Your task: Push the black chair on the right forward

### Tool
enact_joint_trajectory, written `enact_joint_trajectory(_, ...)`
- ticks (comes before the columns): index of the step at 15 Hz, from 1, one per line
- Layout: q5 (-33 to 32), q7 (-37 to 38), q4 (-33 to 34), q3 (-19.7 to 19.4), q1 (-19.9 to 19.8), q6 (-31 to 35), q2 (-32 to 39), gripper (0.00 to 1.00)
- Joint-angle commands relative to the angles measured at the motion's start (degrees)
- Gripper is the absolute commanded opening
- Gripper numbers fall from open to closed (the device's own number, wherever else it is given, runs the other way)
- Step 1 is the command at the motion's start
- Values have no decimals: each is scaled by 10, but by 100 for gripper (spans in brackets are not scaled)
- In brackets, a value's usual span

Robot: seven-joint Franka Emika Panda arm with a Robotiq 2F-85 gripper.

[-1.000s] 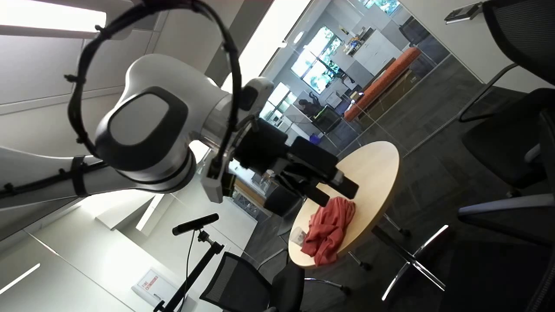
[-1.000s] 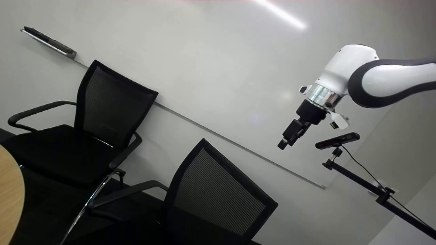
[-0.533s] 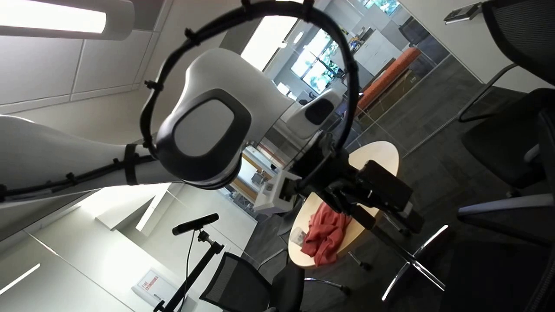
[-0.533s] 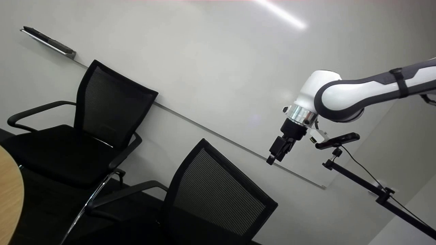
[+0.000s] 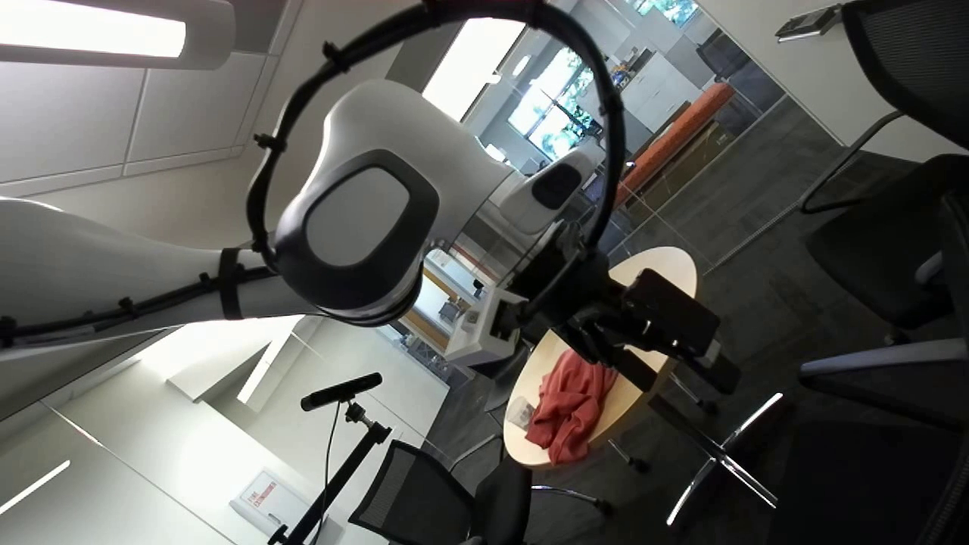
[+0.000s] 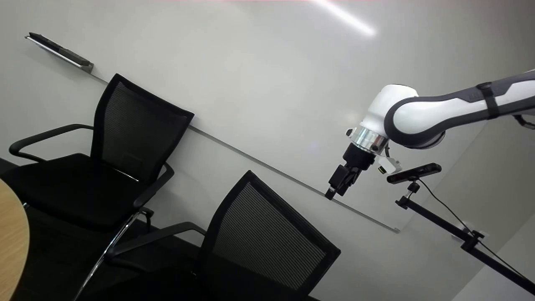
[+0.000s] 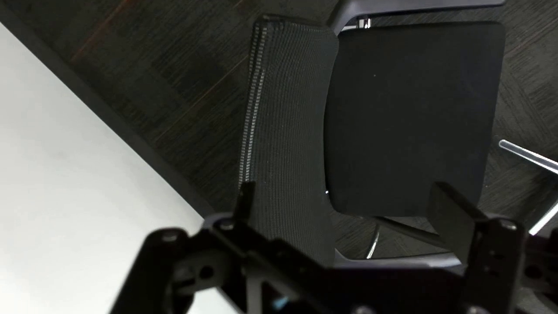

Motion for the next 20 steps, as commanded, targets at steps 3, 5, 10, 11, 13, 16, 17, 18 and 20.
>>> enact_joint_trajectory(3, 40, -24, 128, 8, -22, 39, 109, 100)
enact_joint_trajectory(5, 60, -31, 191, 13, -37, 23, 157, 100)
enact_joint_trajectory(10, 84, -75, 317, 29, -84, -25, 256, 100)
enact_joint_trajectory(11, 90, -88, 334, 35, -95, -38, 271, 100)
enact_joint_trajectory(13, 97, -110, 364, 44, -113, -65, 298, 100)
enact_joint_trajectory(16, 107, -131, 399, 56, -131, -104, 331, 100)
enact_joint_trajectory(17, 113, -138, 406, 60, -136, -116, 339, 100)
enact_joint_trajectory(18, 115, -142, 411, 63, -139, -126, 346, 100)
enact_joint_trajectory(20, 116, -147, 422, 66, -141, -140, 362, 100)
